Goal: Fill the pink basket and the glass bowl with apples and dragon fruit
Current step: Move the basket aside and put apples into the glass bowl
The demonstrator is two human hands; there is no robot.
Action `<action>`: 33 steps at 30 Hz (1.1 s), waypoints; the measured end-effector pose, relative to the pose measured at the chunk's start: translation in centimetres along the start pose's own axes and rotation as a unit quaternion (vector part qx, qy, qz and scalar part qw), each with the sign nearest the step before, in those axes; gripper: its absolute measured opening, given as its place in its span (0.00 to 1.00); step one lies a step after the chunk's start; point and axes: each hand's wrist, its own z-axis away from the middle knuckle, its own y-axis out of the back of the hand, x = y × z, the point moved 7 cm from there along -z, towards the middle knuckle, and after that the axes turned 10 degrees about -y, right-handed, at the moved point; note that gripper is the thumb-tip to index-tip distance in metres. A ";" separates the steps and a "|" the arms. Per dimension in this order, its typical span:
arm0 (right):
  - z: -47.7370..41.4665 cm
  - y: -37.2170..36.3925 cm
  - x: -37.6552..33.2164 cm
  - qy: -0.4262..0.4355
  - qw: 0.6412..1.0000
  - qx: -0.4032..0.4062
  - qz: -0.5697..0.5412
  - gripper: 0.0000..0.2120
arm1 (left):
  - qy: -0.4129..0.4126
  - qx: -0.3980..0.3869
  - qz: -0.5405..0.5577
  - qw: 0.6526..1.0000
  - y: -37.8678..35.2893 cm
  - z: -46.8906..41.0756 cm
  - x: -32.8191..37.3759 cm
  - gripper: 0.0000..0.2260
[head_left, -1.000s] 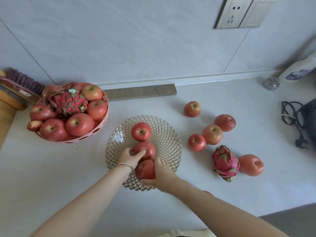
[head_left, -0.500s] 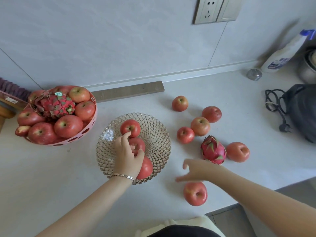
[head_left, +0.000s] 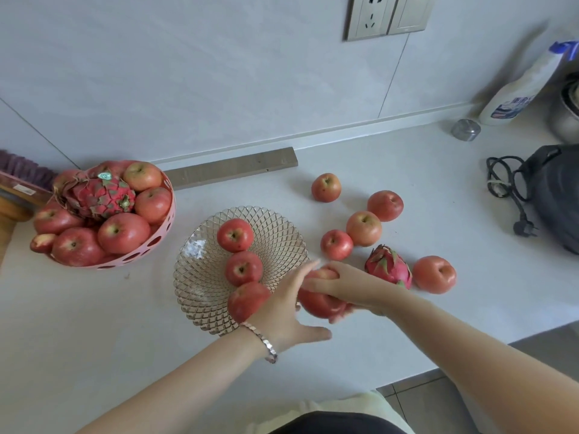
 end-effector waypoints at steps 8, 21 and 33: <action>-1.9 4.1 -4.2 0.111 0.982 0.000 0.151 0.24 | 0.007 0.193 -0.025 0.981 4.5 -0.6 0.4 0.31; -9.5 13.2 -2.3 -0.031 0.781 0.318 0.537 0.38 | 0.102 0.255 0.011 0.961 7.9 0.5 -3.1 0.31; -4.4 4.4 -10.0 0.223 0.859 0.262 0.379 0.39 | 0.174 0.300 -0.184 0.920 15.6 4.6 -9.4 0.31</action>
